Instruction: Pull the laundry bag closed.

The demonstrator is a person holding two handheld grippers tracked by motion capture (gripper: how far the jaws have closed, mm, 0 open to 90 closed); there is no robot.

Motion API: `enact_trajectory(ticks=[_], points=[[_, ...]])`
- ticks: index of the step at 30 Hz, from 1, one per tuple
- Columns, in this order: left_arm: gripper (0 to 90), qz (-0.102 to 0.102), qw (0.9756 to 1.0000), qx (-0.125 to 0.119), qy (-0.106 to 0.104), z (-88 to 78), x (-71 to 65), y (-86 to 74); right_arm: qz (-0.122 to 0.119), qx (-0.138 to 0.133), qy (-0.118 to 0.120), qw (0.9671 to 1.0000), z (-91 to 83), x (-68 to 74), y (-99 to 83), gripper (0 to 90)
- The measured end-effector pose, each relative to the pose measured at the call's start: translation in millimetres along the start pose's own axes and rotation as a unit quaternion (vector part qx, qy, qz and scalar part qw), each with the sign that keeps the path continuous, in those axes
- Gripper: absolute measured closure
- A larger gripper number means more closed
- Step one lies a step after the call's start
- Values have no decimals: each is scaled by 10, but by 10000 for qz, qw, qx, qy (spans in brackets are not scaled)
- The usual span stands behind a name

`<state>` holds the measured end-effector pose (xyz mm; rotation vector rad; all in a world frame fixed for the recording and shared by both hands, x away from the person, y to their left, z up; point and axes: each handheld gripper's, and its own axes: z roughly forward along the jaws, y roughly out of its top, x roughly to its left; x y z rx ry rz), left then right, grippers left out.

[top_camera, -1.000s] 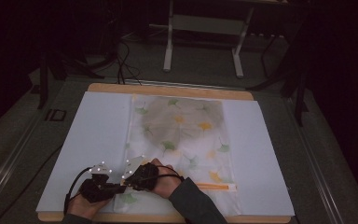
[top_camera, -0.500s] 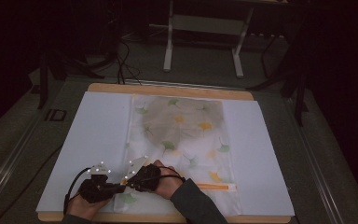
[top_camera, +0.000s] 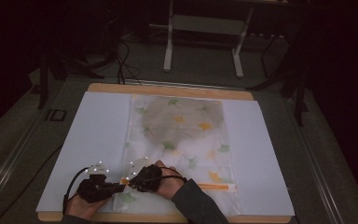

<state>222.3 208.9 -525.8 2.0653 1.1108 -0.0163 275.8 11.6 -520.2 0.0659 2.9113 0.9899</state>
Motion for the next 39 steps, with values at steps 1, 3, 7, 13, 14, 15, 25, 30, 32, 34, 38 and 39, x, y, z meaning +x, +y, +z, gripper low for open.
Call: enact_trajectory(ticks=[1, 3, 7, 13, 14, 15, 25, 30, 32, 34, 38, 39], points=[[878, -2, 10000, -5, -12, -4, 3, -2, -11, 3, -14, 10000, 0, 2, -2, 846], [878, -11, 10000, -16, -8, -7, 4, -3, -14, 43, -25, 10000, -2, 4, -10, 845], [878, -3, 10000, -39, -7, -11, 2, -2, -1, 95, -44, 9999, -6, 6, -33, 845], [877, -4, 10000, -77, -34, -27, 5, -3, -24, 171, -58, 9998, -25, 4, -65, 846], [878, -2, 10000, -87, -43, -30, 7, -3, -33, 179, -57, 9998, -31, 1, -70, 846], [878, -7, 9999, -96, -44, -33, 7, -3, -40, 192, -55, 9998, -36, 0, -75, 846], [878, -22, 9998, -167, -62, -52, 6, -4, -6, 250, -87, 9997, -77, -5, -135, 846], [878, -20, 9998, -205, -69, -60, 1, -1, -13, 282, -117, 9995, -93, -5, -155, 846], [878, -15, 9997, -221, -72, -68, 0, 0, -28, 319, -120, 9994, -104, -6, -161, 846], [878, -21, 9997, -243, -71, -76, -1, 0, -41, 345, -128, 9993, -115, -4, -167, 846], [878, -16, 9996, -273, -76, -94, 5, 2, -25, 392, -161, 9991, -144, -7, -196, 846], [878, -22, 9996, -284, -77, -96, 6, 1, -24, 399, -163, 9991, -149, -9, -201, 846]])
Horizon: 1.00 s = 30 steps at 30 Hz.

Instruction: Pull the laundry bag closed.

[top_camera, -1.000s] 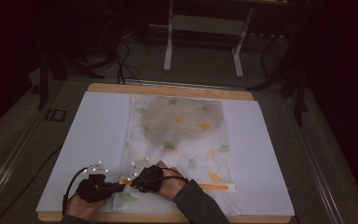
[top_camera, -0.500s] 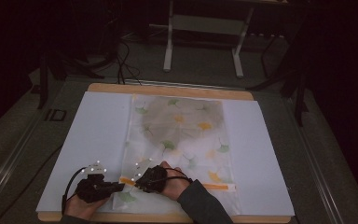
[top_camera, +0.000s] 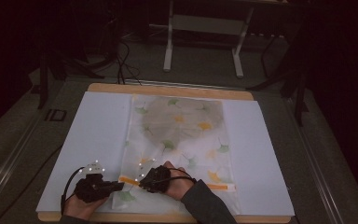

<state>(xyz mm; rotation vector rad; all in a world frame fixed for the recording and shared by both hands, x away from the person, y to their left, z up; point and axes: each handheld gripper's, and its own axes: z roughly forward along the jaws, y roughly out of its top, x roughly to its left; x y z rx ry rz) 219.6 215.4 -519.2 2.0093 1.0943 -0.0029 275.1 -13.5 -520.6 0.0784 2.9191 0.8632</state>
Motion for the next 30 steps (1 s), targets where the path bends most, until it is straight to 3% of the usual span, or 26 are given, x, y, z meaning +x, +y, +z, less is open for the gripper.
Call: enact_trajectory(ticks=[11, 30], points=[[878, -50, 9999, -110, -10, -32, 10, -4, -35, 235, -103, 9997, -87, -10, -84, 846], [878, -53, 9999, -145, 10, -53, 25, -5, 51, 402, -146, 9991, -194, -33, -211, 847]])
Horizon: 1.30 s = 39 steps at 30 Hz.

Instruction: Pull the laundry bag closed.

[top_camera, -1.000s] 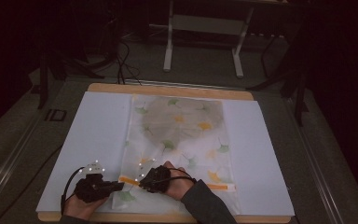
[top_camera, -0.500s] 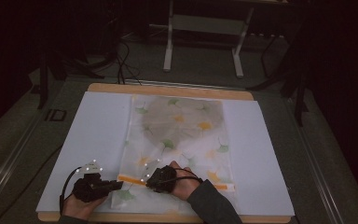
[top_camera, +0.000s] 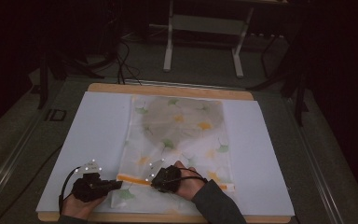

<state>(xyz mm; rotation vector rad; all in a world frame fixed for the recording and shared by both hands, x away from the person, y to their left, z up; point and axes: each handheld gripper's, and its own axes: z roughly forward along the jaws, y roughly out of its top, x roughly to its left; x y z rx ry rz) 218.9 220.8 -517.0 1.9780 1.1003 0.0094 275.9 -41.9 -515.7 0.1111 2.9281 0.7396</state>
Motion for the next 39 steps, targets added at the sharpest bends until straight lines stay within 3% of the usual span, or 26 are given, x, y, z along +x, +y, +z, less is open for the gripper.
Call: enact_trajectory(ticks=[39], points=[[878, -43, 10000, -14, 1, -16, 24, -8, 227, 243, -127, 9994, -239, -33, -383, 847]])
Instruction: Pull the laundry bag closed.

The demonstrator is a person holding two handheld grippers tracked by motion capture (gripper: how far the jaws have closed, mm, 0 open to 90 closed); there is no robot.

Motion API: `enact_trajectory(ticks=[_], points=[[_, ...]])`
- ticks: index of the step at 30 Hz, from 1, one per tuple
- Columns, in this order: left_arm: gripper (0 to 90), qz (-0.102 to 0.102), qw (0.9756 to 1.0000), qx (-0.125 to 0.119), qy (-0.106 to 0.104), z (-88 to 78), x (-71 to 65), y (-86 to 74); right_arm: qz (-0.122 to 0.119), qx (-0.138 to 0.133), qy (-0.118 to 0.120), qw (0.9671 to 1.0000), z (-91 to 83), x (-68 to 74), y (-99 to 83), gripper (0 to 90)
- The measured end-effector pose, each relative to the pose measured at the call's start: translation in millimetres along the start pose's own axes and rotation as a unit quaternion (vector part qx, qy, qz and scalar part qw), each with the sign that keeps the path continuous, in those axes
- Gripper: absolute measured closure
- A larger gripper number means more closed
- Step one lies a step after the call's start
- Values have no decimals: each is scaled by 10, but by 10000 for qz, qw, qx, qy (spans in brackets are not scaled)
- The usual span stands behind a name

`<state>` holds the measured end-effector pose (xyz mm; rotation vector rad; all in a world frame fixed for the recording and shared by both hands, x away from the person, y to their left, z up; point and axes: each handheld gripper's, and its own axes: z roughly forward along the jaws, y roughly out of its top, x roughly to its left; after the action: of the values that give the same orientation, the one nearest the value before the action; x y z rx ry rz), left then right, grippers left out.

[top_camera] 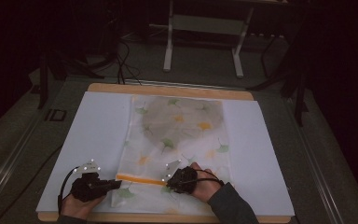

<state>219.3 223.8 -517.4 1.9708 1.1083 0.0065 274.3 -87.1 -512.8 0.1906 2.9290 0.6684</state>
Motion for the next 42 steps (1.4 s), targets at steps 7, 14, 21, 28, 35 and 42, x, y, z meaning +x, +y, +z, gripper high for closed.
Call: enact_trajectory(ticks=[7, 14, 21, 28, 35, 42], points=[[878, -10, 10000, 1, -4, -4, 5, -1, 66, -11, -35, 10000, -38, -10, -87, 846], [878, -16, 10000, -7, -2, -5, 4, 0, 101, 24, -53, 9999, -73, -15, -149, 846], [879, -20, 10000, -8, -3, -10, 7, 0, 166, 68, -88, 9998, -120, -27, -237, 846], [879, -18, 10000, -11, 2, -12, 8, -1, 247, 64, -93, 9996, -156, -44, -314, 846], [879, -11, 10000, -11, 4, -14, 9, 0, 349, 65, -98, 9993, -201, -69, -408, 846], [879, -11, 10000, -16, 6, -17, 9, 0, 359, 99, -125, 9992, -217, -69, -433, 846]])
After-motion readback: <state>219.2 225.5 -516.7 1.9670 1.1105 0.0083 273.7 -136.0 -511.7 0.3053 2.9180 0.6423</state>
